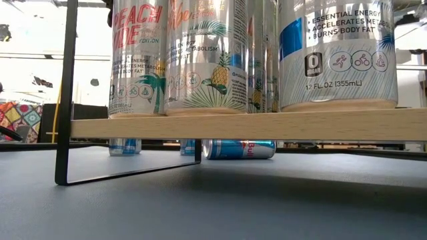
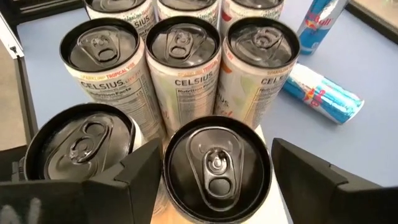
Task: Place canned beverage on shelf
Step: Put the top white blue soda can aligned with the other white blue soda can on the shelf
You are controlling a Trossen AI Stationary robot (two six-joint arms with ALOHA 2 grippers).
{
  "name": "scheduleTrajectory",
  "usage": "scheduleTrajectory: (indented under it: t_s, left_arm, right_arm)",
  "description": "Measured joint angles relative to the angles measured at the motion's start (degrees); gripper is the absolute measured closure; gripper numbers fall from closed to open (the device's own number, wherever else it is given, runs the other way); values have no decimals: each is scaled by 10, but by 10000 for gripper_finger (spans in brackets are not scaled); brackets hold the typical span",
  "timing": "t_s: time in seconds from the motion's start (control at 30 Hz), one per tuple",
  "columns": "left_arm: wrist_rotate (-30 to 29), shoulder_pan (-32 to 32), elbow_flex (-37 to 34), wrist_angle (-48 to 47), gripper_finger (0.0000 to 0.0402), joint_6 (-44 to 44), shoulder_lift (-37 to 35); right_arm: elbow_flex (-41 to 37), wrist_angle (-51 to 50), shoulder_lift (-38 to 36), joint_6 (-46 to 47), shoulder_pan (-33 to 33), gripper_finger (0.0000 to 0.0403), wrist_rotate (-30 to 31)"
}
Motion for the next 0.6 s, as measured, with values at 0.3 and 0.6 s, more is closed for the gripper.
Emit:
scheduleTrajectory:
  t_s: [0.3,0.6]
  left_arm:
    - [0,0,0,0,54,0,0]
    - [0,0,0,0,54,0,0]
  right_arm:
    - [0,2,0,-19,0,121,13]
    - [0,8,-4,-48,0,121,26]
